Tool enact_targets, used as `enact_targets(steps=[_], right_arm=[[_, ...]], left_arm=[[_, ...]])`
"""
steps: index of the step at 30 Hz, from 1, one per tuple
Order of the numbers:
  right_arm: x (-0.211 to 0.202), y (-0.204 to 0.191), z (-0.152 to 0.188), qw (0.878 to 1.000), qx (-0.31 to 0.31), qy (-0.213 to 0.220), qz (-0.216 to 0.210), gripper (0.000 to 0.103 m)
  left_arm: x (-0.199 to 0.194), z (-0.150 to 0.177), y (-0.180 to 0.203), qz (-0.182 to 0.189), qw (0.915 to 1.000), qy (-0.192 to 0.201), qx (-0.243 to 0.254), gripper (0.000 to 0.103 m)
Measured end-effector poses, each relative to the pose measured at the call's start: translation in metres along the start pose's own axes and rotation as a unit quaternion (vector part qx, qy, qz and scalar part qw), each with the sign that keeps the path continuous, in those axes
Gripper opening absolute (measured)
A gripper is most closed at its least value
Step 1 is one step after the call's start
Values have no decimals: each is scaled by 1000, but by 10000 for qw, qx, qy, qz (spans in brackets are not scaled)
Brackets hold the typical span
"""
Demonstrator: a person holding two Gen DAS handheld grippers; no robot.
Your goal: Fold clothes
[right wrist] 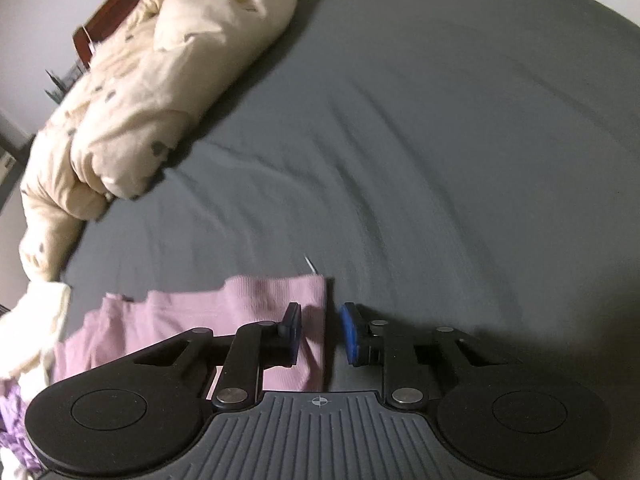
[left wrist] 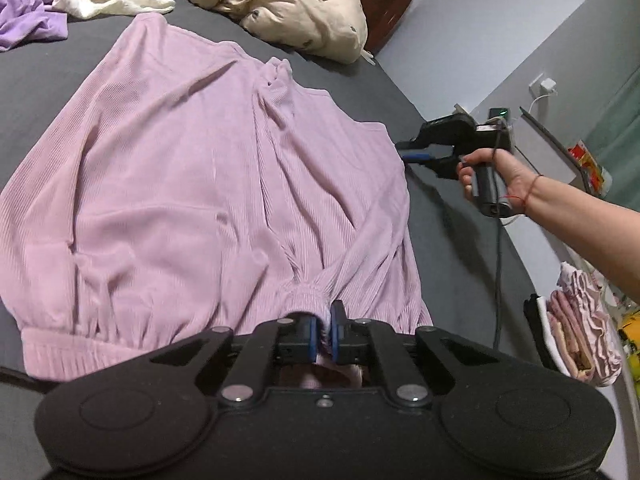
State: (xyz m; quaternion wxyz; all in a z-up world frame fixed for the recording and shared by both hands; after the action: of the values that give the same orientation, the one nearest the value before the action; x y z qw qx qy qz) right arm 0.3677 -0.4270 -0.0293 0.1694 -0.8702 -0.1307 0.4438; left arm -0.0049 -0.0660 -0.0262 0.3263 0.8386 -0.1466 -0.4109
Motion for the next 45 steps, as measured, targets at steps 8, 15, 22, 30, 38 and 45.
enact_targets(steps=[8, 15, 22, 30, 38, 45], right_arm=[[7, 9, -2, 9989, 355, 15, -300, 7], [1, 6, 0, 9995, 253, -24, -198, 7], [-2, 1, 4, 9996, 184, -87, -193, 7], [-5, 3, 4, 9990, 253, -183, -327, 7], [-3, 5, -2, 9976, 326, -409, -445, 8], [9, -8, -7, 9989, 177, -287, -340, 8]], left_arm=[[-3, 0, -4, 155, 9998, -14, -158, 7], [-5, 14, 15, 422, 9990, -174, -17, 27], [1, 45, 39, 676, 9958, -604, 145, 38], [21, 36, 47, 577, 9973, -441, 125, 37], [32, 35, 50, 740, 9959, -503, 158, 7], [15, 32, 53, 938, 9936, -219, 597, 7]])
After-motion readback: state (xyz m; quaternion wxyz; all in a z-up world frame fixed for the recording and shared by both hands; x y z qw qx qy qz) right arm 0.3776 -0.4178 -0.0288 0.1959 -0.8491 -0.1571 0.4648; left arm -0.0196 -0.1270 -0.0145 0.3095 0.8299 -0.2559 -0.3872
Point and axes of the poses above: each gripper's, at about its wrist camera, not at the fingertips, and x roughly the way its jaws point, y to its right, z to its underside, the point moved 5 cm from there along x, roughly the way its jaws point, and after that the axes turned 11 degrees about -x, right-handed, at the moved point
